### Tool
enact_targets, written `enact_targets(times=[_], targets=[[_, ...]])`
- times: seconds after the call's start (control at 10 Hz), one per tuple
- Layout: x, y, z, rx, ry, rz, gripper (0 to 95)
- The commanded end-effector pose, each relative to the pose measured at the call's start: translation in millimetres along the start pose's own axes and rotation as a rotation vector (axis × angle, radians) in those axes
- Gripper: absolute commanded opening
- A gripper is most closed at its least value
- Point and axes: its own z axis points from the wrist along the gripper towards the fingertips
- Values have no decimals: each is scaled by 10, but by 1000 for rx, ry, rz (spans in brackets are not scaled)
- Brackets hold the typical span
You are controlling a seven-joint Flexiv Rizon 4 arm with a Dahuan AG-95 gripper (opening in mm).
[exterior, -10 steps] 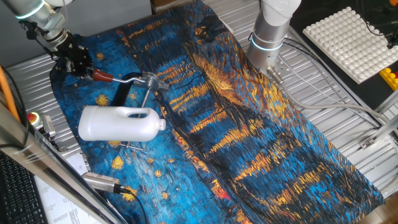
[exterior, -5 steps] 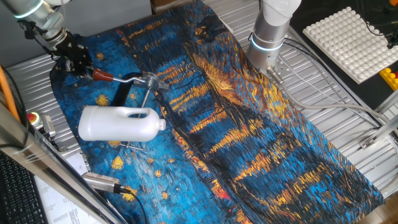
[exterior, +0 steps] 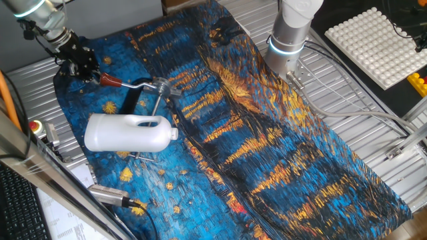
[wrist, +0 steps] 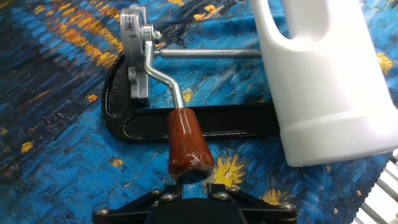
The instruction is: Pull up the lever
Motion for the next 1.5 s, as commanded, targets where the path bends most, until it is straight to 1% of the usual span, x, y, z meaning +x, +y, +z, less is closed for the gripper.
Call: enact_targets(times=[0.1,0.2,0.5,0.6,0.7,0.9,1.1,1.4,1.5], targets=[[-39,-31,-35,17,-20,30,190],[-49,-48,-22,17,-19,25,190],[-60,-65,-13,9,1,74,190],[-62,-70,-12,8,3,76,190],[-72,-81,-20,6,-3,77,190],[-89,-92,-43,3,-1,83,190],[-140,-121,-80,3,0,100,190],[-183,-165,-73,-9,17,116,190],[-184,-166,-73,-9,15,114,190]])
